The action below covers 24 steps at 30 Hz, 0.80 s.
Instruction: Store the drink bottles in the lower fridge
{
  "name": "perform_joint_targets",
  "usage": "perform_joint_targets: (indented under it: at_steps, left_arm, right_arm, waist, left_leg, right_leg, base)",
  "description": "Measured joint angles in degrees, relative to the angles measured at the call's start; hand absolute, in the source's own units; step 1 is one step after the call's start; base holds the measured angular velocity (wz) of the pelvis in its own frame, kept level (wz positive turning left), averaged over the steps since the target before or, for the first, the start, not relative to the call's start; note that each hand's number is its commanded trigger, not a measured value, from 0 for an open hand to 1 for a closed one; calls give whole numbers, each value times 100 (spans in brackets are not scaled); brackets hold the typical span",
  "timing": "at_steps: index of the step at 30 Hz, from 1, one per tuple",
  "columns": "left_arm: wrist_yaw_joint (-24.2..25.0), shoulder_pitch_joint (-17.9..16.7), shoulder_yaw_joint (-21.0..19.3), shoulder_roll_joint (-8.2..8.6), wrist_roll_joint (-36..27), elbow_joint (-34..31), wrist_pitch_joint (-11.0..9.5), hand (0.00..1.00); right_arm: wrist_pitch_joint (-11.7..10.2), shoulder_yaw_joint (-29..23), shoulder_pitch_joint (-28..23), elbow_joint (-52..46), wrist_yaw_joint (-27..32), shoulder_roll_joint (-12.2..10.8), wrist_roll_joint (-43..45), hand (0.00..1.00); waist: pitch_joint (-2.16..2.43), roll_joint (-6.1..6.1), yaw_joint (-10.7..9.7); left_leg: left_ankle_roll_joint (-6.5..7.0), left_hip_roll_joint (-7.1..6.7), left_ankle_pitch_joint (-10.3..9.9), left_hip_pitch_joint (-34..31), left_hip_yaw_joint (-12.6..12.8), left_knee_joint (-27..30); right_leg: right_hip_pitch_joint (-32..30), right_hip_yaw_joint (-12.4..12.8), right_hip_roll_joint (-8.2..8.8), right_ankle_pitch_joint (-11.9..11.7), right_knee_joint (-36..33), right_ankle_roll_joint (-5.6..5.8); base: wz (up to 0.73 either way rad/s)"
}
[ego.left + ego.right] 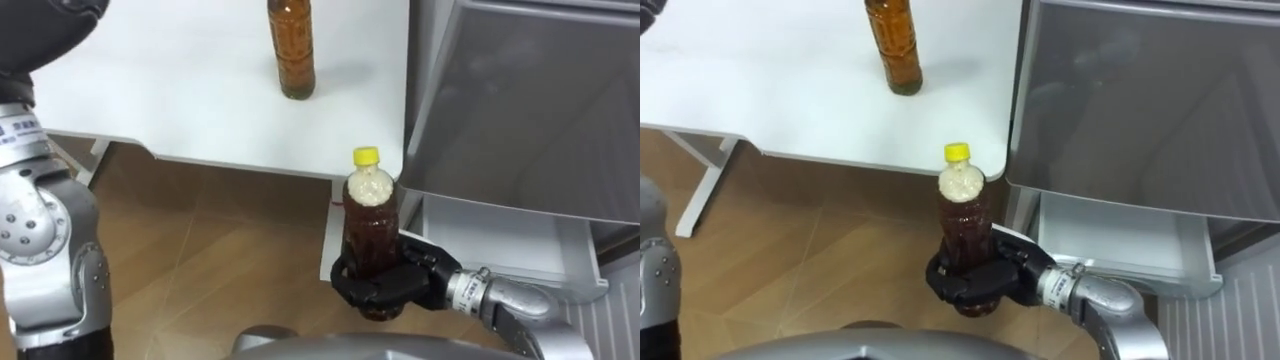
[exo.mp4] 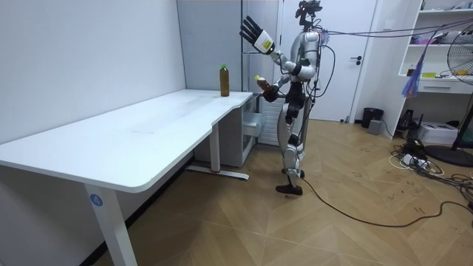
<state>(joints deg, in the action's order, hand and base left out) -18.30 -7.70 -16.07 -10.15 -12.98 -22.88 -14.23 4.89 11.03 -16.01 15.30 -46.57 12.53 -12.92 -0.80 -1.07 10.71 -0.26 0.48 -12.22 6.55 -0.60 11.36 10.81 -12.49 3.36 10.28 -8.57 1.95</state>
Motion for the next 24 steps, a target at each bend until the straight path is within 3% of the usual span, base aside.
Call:
perform_joint_targets:
  at_steps: [7, 14, 19, 24]
  left_arm:
    - [-399, -223, -71, 11, -128, 704, 58, 0]
    - [-752, -538, -33, 19, -566, 1949, 161, 0]
    - [-1056, -696, 121, 20, -789, 2815, 161, 0]
    - [-1147, -792, 520, 17, -1422, 3681, 162, 0]
  right_arm:
    - [9, 4, -78, 0, 141, -10, -1, 100]
    - [13, 33, -95, 0, 293, -3, 1, 100]
    - [15, 147, -94, 1, 462, 9, -1, 100]
    - [17, 249, -43, 1, 521, 3, -108, 100]
  waist:
    - [83, 93, 59]
    - [54, 40, 75]
    - [28, 69, 92]
    - [56, 157, 100]
  left_leg:
    - [-1, -5, 1, 5, -11, 33]
    - [1, -8, 0, 90, -16, -28]
    - [1, -9, 0, 71, -20, -64]
    - [1, -19, 2, 3, -43, -57]
  right_leg:
    - [13, -30, 3, 0, 4, 1]
    - [39, 65, -7, 0, -8, 1]
    - [-7, 92, -15, 0, 1, 0]
    - [-75, 73, -16, -1, 59, -3]
  base:
    - [0]
    - [-7]
    - [-4]
    - [2]
